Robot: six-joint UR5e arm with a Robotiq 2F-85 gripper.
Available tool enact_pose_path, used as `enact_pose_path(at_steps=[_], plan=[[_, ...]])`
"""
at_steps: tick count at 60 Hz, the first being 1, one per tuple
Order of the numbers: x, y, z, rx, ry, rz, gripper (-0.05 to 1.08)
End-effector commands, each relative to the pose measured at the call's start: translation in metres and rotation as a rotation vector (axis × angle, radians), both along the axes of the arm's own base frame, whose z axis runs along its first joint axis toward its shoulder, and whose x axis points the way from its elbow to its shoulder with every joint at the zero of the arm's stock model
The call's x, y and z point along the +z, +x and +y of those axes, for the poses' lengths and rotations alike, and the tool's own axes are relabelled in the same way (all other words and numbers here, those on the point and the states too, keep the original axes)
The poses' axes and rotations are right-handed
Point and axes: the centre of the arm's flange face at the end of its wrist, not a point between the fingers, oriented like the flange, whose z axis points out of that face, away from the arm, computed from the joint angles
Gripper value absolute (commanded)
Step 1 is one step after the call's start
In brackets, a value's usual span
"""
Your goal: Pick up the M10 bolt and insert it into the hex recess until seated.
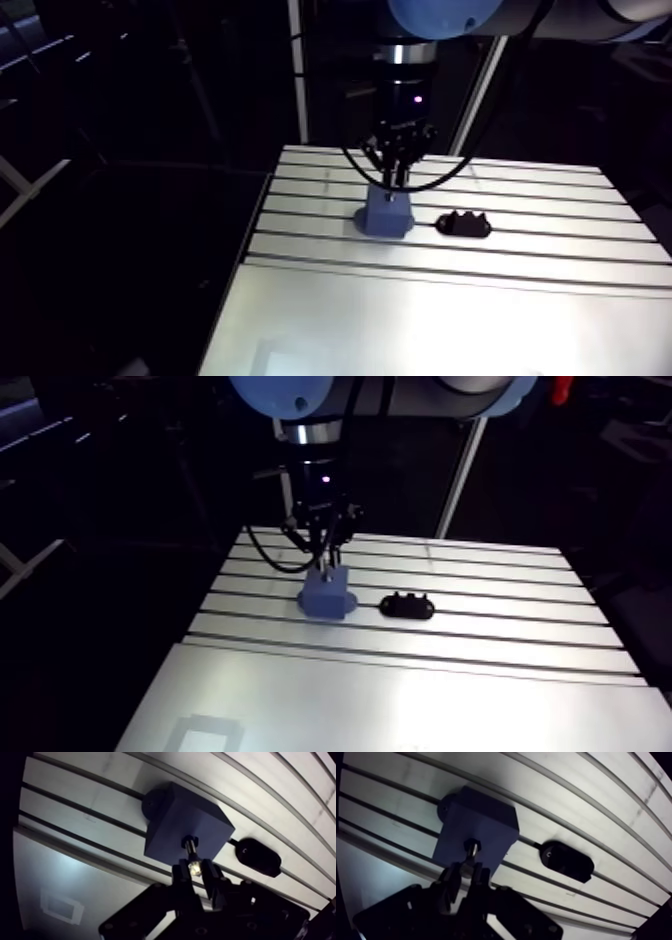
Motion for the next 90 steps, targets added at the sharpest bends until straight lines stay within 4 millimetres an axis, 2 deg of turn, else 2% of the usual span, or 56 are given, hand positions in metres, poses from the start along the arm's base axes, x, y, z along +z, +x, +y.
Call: enact_pose_path(at_steps=[1, 90], plan=[[0.0003, -0.0003, 0.0001, -0.001, 0.0, 0.001, 0.79], [0.0002, -0.0026, -0.0011, 0.002, -0.003, 0.018, 0.79]])
